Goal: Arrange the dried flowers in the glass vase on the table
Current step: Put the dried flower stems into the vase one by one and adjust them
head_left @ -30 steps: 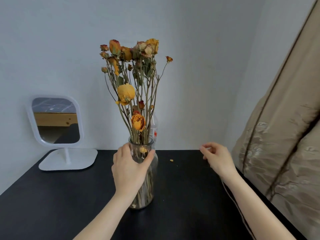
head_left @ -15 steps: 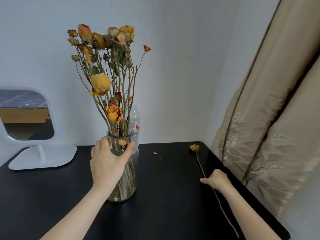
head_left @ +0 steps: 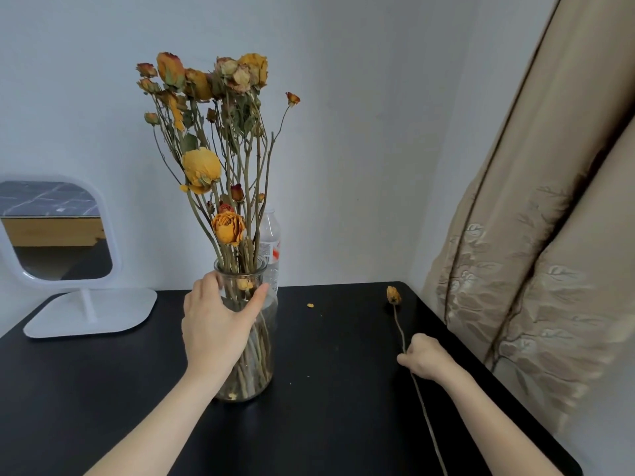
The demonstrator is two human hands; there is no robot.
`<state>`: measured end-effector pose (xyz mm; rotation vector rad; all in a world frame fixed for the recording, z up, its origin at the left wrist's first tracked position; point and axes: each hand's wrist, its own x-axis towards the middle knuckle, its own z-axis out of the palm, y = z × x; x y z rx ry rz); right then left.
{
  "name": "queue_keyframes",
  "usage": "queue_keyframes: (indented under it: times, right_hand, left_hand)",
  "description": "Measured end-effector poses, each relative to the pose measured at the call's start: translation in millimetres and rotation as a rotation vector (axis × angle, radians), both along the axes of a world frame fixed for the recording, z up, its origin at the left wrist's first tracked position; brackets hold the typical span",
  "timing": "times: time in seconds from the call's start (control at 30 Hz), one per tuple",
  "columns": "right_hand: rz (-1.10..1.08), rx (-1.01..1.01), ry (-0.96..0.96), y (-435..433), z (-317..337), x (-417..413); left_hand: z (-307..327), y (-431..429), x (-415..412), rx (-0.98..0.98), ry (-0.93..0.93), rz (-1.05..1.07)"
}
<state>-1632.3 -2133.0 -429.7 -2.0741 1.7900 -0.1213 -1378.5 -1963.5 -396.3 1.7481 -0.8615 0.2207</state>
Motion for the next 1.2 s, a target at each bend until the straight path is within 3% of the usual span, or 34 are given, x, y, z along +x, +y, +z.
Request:
queue_keyframes:
  times: [0.5, 0.8, 0.93, 1.2]
  right_hand:
    - [0.46, -0.401, -0.802, 72, 146, 74]
    - [0.504, -0.573, -1.278, 99, 213, 114]
    - [0.516, -0.63, -1.345, 102, 220, 122]
    - [0.598, -0.674, -1.144, 104, 206, 134]
  left_hand:
    - [2, 4, -2, -0.013, 0.015, -0.033]
    - [5, 5, -4, -0.023, 0.014, -0.03]
    - [5, 6, -4, -0.017, 0.009, -0.025]
    - [3, 6, -1, -0.015, -0.006, -0.023]
